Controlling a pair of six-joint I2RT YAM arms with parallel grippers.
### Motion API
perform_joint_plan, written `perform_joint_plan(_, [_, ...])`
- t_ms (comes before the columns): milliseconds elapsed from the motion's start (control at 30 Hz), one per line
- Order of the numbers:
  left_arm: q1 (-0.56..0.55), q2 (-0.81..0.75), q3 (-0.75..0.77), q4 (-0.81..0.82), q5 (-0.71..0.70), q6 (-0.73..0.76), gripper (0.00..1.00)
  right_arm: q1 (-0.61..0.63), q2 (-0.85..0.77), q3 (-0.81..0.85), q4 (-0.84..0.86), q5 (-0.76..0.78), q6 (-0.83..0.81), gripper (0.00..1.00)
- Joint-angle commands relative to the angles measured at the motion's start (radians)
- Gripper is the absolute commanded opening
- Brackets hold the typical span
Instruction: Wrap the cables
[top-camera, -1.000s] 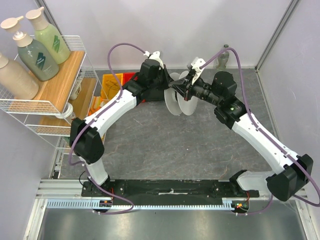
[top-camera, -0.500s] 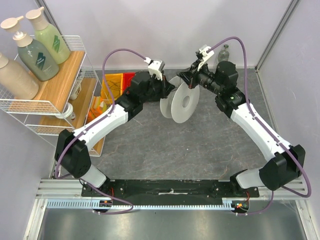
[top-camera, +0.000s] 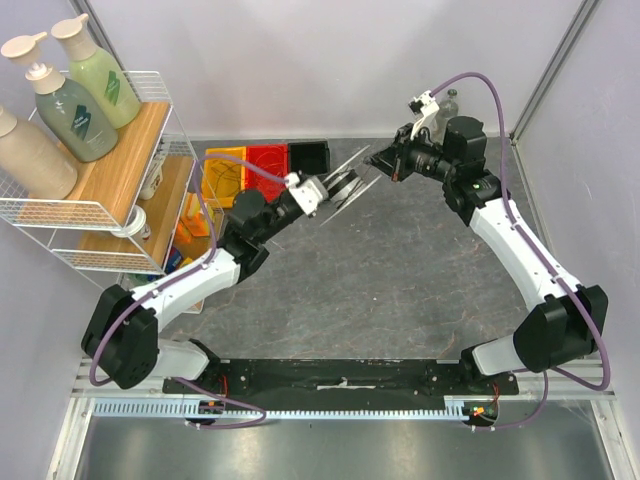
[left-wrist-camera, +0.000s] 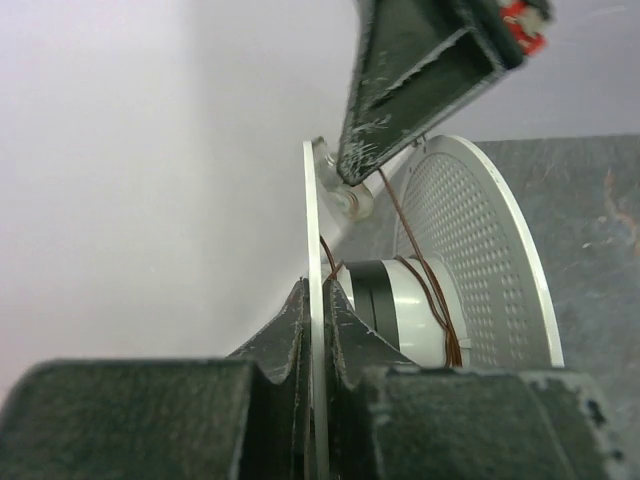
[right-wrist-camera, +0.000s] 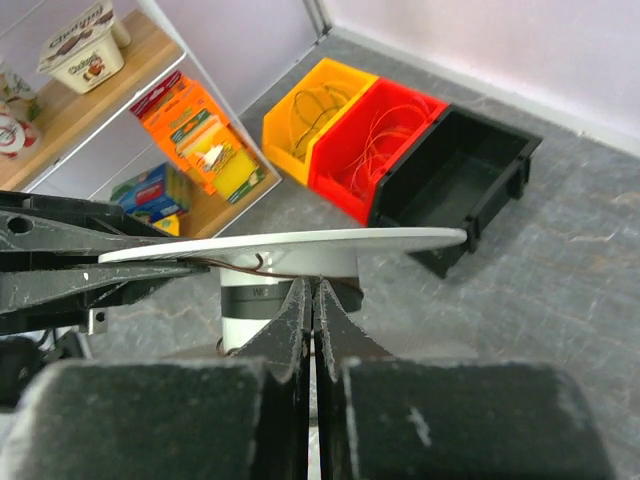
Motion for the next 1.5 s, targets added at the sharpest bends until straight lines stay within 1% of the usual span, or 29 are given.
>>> perform_joint_plan(0, [-0.011, -0.04, -0.121, 0.262, 0.208, 0.369, 0.02, -0.063, -0.059, 0.007, 0.067, 0.023, 0.037, 0.0])
perform_joint_plan(167, [-0.012, -0.04, -0.183, 0.401, 0.319, 0.507, 0.02, -0.088, -0.068, -0.023, 0.005, 0.0, 0.057, 0.0])
perform_joint_plan(233, [-0.011, -0.04, -0.203, 0.447, 0.36, 0.541, 0.02, -0.094, -0.074, -0.036, 0.003, 0.001, 0.077, 0.0])
perform_joint_plan(333, [-0.014, -0.04, -0.212, 0.474, 0.394, 0.564, 0.02, -0.103, -0.077, -0.051, 0.008, 0.027, 0.117, 0.0])
perform_joint_plan(500, [-0.014, -0.052, -0.203, 0.479, 0.426, 0.514, 0.02, -0.106, -0.074, -0.088, 0.07, 0.044, 0.215, 0.0])
perform_joint_plan(633, [-0.015, -0.07, -0.206, 0.448, 0.461, 0.485, 0.01, -0.106, -0.067, -0.112, 0.104, 0.043, 0.27, 0.0])
perform_joint_plan(833, [-0.022, -0.074, -0.212, 0.459, 0.48, 0.472, 0.01, -0.106, -0.067, -0.152, 0.107, 0.09, 0.347, 0.0])
perform_joint_plan(1033, [-0.026, -0.074, -0.217, 0.471, 0.497, 0.469, 0.02, -0.108, -0.056, -0.158, 0.09, 0.13, 0.373, 0.0])
perform_joint_plan(1133, [-0.028, -0.075, -0.2, 0.442, 0.482, 0.436, 0.02, -0.106, -0.067, -0.163, 0.071, 0.173, 0.372, 0.0])
perform_joint_plan(1267, [-0.028, -0.089, -0.148, 0.28, 0.452, 0.341, 0.02, -0.106, -0.102, -0.2, 0.02, 0.236, 0.367, 0.0])
perform_joint_plan(1467, [-0.029, -0.113, -0.1, 0.061, 0.517, 0.209, 0.02, -0.111, -0.119, -0.281, -0.02, 0.237, 0.412, 0.0])
